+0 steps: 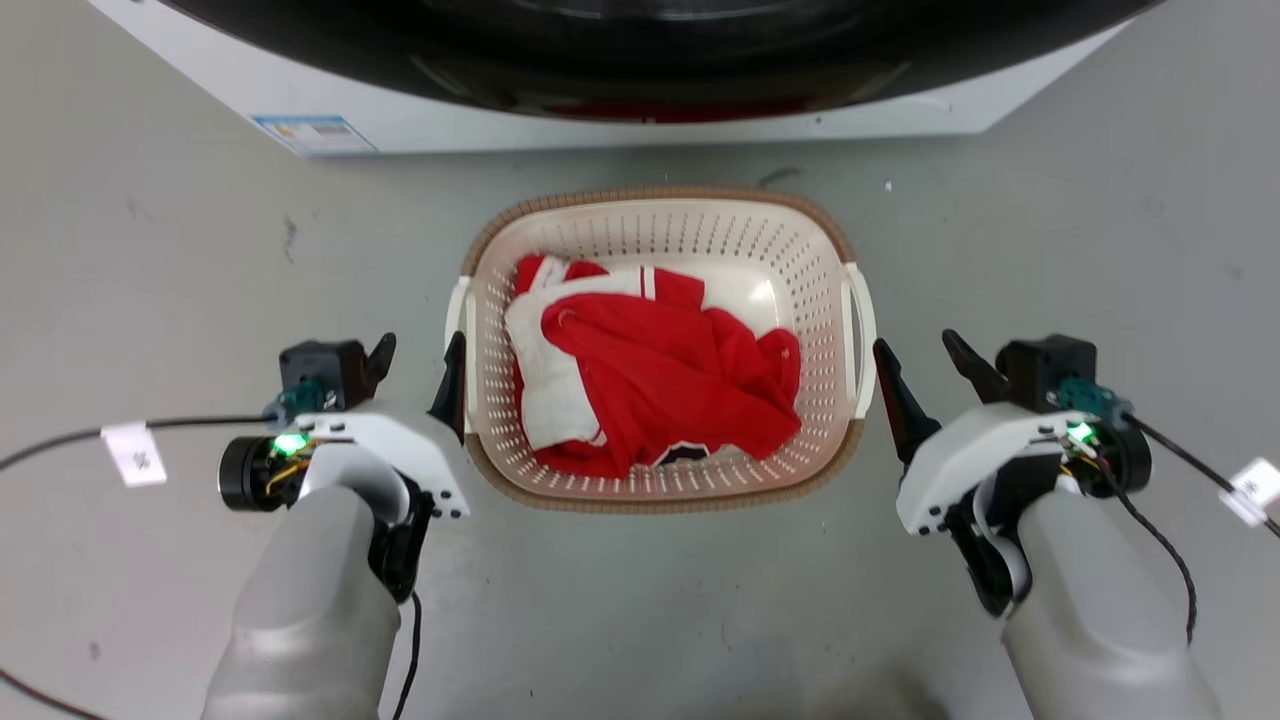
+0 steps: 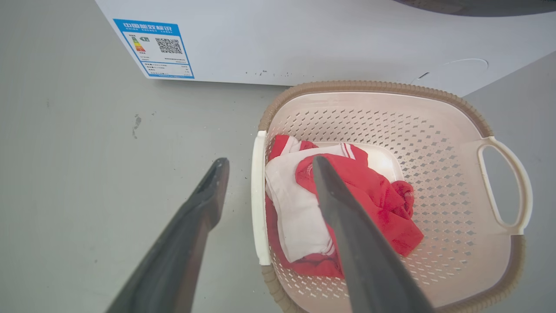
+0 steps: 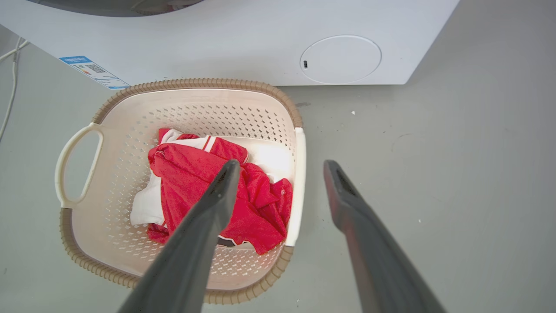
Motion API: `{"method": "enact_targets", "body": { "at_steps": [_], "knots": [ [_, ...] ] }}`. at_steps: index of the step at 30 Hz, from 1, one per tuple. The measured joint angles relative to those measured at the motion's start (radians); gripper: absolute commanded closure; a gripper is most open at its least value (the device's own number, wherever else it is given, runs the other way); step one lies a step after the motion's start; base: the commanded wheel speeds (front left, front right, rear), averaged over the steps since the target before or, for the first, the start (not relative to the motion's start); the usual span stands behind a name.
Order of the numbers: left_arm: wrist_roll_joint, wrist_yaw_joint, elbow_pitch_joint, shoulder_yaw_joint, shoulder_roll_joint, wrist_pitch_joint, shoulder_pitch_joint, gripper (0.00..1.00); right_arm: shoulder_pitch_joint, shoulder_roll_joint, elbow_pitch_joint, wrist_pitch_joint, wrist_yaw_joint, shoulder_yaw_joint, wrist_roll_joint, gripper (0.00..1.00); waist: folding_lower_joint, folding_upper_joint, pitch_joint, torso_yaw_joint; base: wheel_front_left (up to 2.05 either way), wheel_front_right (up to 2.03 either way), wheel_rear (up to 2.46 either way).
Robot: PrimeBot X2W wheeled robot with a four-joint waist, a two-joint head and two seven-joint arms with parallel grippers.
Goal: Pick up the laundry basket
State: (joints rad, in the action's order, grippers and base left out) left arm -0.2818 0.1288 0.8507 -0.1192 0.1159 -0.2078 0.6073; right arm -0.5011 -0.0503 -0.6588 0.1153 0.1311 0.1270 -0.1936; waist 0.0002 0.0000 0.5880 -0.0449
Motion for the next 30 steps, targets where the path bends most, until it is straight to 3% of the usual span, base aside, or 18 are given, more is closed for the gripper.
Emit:
{"method": "enact_targets", "body": {
  "at_steps": [14,28,29,30],
  "knots": [
    [-0.151,0.002,0.229,-0.155,0.047,0.045,0.233,0.00,-0.288,0.000,-0.355,-0.024,0.000,0.132,-0.064,0.00,-0.0001,0.0000,0.150,-0.013,0.00,0.00,0.00],
    [-0.261,0.002,0.314,-0.300,0.075,0.110,0.351,0.00,-0.448,0.000,-0.524,-0.067,0.000,0.251,-0.161,0.00,-0.0001,0.0000,0.231,-0.002,0.00,0.00,0.00],
    [-0.267,0.002,0.315,-0.313,0.075,0.114,0.353,0.00,-0.451,0.000,-0.533,-0.077,0.000,0.255,-0.174,0.55,-0.0001,0.0000,0.233,0.000,0.00,0.00,0.00],
    [-0.274,0.002,0.315,-0.324,0.074,0.118,0.355,0.42,-0.453,0.000,-0.541,-0.087,0.000,0.263,-0.185,0.74,-0.0001,0.0000,0.234,0.003,0.00,0.00,0.00]
  ]
}}
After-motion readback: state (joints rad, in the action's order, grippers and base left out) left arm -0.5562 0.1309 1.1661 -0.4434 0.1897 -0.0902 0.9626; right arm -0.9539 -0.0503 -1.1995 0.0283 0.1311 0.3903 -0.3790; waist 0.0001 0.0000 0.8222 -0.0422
